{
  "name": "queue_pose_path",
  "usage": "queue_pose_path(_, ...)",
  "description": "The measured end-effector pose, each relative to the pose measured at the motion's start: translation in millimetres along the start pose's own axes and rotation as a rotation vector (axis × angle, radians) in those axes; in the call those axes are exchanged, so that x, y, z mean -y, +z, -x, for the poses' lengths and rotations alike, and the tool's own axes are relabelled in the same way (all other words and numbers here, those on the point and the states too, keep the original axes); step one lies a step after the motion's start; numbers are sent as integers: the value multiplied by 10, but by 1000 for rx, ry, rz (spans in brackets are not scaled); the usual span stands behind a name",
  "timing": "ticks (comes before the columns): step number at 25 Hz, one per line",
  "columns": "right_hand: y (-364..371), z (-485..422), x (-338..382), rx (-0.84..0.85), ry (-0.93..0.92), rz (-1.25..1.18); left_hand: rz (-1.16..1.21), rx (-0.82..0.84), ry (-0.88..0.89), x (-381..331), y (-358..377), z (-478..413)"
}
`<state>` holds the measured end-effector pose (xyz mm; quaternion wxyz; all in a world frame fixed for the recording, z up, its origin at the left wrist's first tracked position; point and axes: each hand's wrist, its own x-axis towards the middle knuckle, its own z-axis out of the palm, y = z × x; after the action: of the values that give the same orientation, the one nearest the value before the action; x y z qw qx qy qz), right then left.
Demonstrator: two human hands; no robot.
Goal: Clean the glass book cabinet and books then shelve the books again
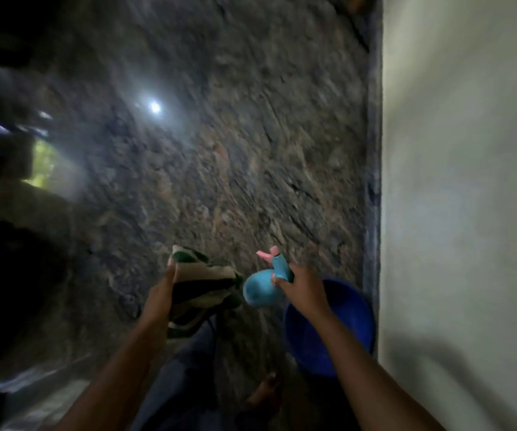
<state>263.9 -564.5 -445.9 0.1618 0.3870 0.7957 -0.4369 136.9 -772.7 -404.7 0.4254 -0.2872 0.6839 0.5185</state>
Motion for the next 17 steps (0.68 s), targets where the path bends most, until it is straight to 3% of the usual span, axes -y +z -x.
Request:
queue_pose_path(4, -120, -706, 1284, 14, -101, 114, 171, -45, -16, -1029, -310, -76)
queue_pose_path(8, -120, -1622, 2235, -17, -123, 185, 231, -95, 78, -2002, -586, -774)
queue_pose_path(13, 117, -3108, 2926, -1, -110, 232, 163, -124, 144, -2996, -721, -1916)
queue_pose_path(17, 544, -4380, 3053, 47, -35, 256, 153, -190, 140, -3400, -729, -2943)
